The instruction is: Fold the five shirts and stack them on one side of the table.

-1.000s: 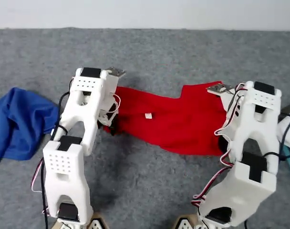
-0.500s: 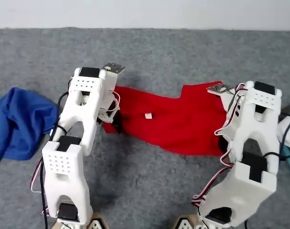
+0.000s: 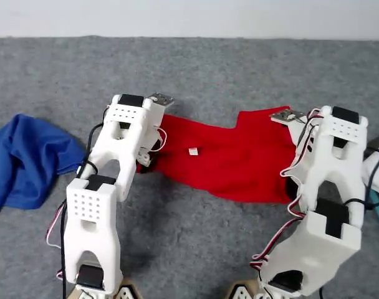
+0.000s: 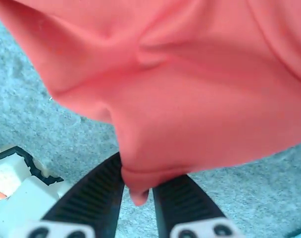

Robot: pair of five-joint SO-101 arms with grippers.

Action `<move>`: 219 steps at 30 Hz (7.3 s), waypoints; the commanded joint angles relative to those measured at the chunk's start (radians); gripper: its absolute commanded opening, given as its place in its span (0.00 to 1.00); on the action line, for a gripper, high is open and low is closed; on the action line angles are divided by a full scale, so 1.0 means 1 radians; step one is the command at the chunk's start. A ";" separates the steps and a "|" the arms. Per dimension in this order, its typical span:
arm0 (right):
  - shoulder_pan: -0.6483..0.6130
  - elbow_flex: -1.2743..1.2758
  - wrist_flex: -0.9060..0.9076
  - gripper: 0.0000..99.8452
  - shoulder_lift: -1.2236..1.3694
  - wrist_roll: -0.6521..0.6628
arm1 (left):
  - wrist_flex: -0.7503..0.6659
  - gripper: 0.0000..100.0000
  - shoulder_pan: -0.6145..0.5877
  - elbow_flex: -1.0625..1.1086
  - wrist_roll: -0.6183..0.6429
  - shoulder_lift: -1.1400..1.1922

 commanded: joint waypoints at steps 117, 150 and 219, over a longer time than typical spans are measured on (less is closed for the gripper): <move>-0.005 -0.041 0.028 0.01 -0.062 -0.005 | -0.353 0.12 -0.057 0.773 -0.482 -0.571; -0.008 -0.041 0.044 0.01 -0.062 -0.005 | -0.163 0.02 -0.305 0.139 -0.454 -0.199; -0.433 -0.649 -0.090 0.22 0.311 -0.149 | -0.166 0.28 -0.390 1.096 -0.253 -1.441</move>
